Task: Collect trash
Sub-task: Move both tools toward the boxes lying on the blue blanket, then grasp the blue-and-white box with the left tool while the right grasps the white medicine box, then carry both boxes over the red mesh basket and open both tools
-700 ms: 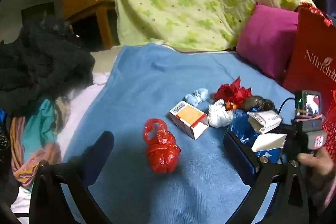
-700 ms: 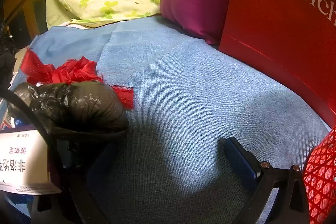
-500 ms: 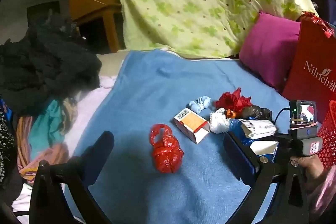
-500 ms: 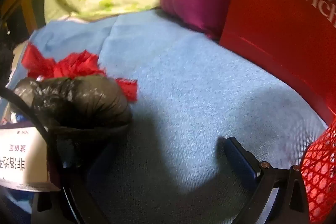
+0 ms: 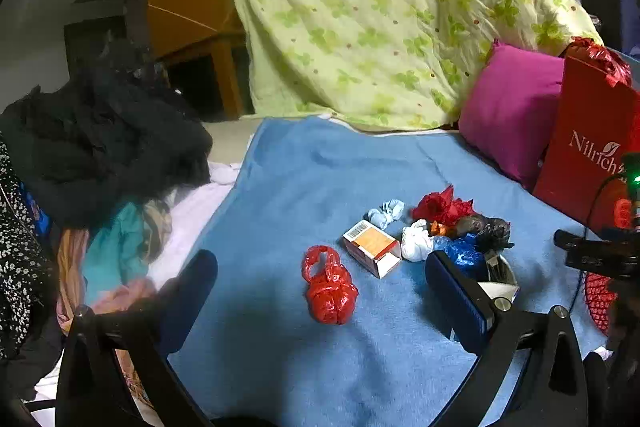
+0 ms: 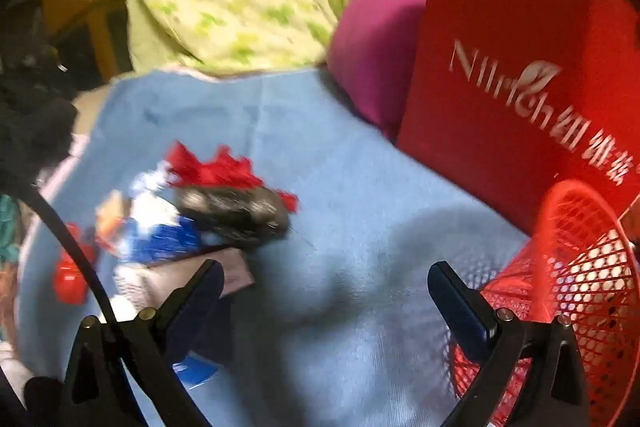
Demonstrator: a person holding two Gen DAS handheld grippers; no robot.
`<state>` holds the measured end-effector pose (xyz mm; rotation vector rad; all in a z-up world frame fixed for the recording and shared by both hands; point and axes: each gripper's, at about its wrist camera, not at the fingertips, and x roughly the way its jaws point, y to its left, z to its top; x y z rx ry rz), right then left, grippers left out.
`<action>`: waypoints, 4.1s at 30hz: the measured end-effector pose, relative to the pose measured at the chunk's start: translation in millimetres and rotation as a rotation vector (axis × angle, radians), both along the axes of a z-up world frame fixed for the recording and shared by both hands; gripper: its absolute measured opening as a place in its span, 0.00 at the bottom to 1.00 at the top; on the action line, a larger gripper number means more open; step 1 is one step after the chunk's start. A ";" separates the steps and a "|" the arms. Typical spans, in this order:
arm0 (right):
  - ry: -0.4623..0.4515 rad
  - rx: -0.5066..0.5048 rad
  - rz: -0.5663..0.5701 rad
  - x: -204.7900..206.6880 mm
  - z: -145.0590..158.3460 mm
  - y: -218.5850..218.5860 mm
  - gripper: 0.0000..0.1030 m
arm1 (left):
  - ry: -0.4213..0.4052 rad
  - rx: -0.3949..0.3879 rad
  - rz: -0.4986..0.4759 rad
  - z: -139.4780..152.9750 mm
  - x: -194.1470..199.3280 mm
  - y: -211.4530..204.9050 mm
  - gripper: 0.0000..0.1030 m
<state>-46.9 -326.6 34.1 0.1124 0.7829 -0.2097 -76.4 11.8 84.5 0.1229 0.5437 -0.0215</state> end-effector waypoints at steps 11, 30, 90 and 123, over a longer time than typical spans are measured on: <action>-0.126 0.034 0.059 -62.9 48.6 42.7 1.00 | -0.054 0.008 -0.017 18.4 -26.8 -4.4 1.00; -0.182 0.259 0.150 -114.1 60.5 16.3 1.00 | 0.023 0.029 -0.101 -10.5 -55.7 -16.3 1.00; -0.202 0.075 0.163 -138.2 59.5 39.2 1.00 | 0.187 0.105 -0.254 -69.2 -66.9 -74.4 1.00; 0.274 0.656 0.159 88.9 -131.5 26.0 0.52 | 0.455 -0.128 -0.444 -174.4 6.6 -104.2 0.64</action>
